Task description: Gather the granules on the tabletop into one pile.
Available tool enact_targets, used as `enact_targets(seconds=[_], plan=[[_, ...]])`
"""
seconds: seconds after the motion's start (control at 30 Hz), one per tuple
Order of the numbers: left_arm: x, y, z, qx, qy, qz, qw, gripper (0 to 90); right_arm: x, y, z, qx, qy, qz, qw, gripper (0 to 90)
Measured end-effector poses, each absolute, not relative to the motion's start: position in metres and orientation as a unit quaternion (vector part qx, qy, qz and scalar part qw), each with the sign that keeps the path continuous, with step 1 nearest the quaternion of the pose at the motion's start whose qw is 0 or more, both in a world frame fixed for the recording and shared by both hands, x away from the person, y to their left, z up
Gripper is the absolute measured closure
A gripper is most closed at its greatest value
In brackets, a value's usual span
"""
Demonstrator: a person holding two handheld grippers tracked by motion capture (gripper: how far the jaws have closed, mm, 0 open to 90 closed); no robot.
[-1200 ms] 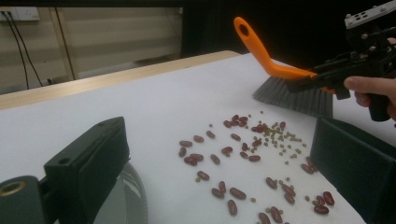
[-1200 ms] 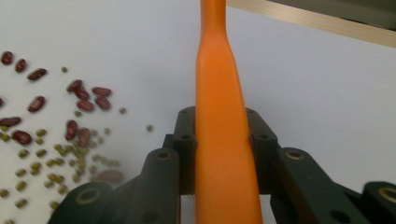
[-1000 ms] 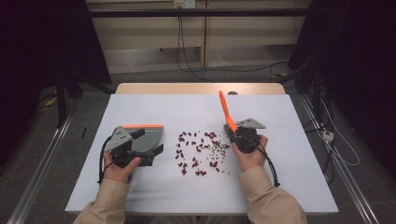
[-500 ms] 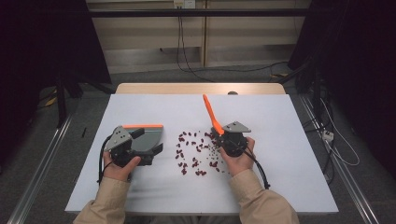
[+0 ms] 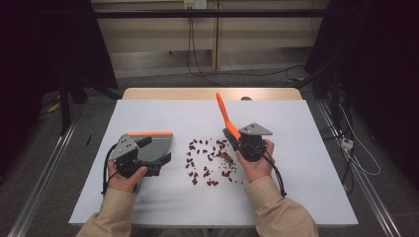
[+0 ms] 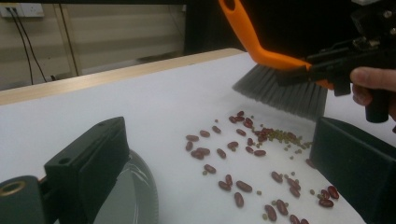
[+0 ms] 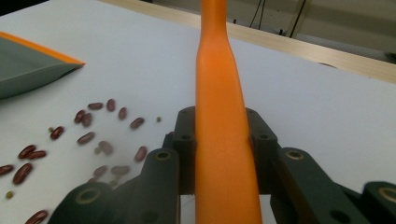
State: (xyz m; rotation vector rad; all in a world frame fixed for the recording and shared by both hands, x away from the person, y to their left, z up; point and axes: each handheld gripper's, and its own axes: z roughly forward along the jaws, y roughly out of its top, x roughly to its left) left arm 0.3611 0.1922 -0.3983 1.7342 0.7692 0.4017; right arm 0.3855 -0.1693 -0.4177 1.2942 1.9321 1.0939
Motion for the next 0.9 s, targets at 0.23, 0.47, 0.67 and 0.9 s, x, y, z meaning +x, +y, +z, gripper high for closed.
enact_targets(seconds=[0.23, 0.47, 0.67, 0.9], plan=[[0.360, 0.196, -0.399, 0.736, 0.331, 0.173, 0.565, 4.6, 0.417, -0.187, -0.421, 0.472, 0.739, 0.400, 0.267, 71.3], [0.360, 0.199, -0.401, 0.736, 0.337, 0.173, 0.561, 4.6, 0.446, -0.186, -0.434, 0.417, 0.768, 0.405, 0.269, 71.3], [0.360, 0.200, -0.402, 0.737, 0.339, 0.172, 0.559, 4.6, 0.469, -0.172, -0.435, 0.374, 0.787, 0.406, 0.274, 71.3], [0.359, 0.203, -0.403, 0.734, 0.343, 0.175, 0.559, 4.7, 0.476, -0.158, -0.442, 0.338, 0.815, 0.400, 0.249, 71.3]])
